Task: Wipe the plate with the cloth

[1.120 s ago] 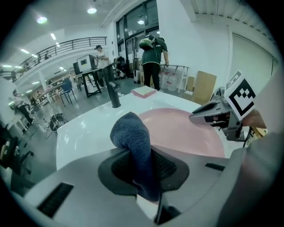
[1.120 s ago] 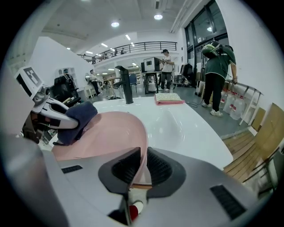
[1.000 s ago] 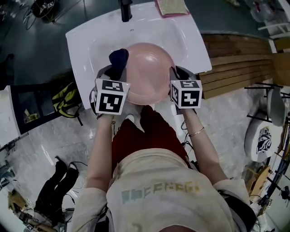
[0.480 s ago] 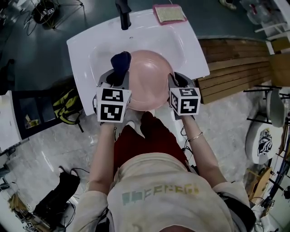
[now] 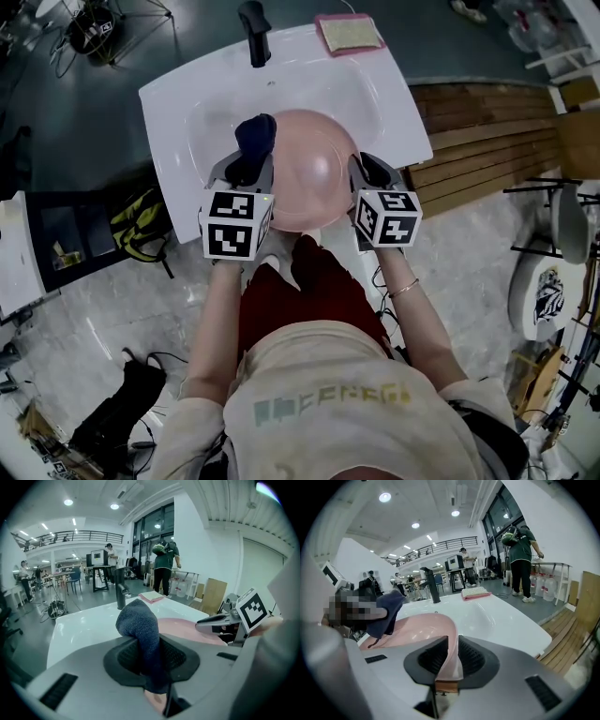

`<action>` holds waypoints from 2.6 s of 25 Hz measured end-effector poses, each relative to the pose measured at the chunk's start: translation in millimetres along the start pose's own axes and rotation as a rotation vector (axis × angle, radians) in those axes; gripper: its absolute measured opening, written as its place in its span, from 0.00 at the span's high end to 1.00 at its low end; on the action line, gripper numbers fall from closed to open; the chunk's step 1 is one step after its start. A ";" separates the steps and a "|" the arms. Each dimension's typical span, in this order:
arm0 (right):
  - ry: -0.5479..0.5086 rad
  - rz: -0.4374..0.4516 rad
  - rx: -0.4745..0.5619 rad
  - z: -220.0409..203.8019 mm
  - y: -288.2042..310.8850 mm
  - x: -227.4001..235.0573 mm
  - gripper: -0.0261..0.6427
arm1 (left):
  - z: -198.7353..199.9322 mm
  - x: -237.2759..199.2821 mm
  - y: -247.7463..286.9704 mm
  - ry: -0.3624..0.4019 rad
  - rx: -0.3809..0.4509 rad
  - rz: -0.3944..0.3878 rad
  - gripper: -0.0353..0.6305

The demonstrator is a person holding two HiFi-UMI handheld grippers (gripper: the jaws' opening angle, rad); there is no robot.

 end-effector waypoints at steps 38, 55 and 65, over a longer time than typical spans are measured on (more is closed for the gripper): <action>0.152 -0.031 0.187 -11.1 -49.4 4.7 0.87 | -16.6 -3.6 -18.2 -0.049 0.035 -0.074 0.83; 0.235 -0.144 0.396 -3.2 -136.9 -11.9 0.87 | -2.5 16.6 -70.5 0.068 0.249 -0.181 0.83; 0.224 -0.129 0.563 -0.1 -208.2 -55.5 0.90 | -4.5 30.8 -129.5 0.120 0.391 -0.242 0.83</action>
Point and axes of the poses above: the fingertips, and each gripper's own axes: y forward along the fingers, x to its right, z out of its top, the point moved 5 cm from there along -y, backward along the fingers, and after that the axes turned 11 degrees about -z, right-handed, at the moved point
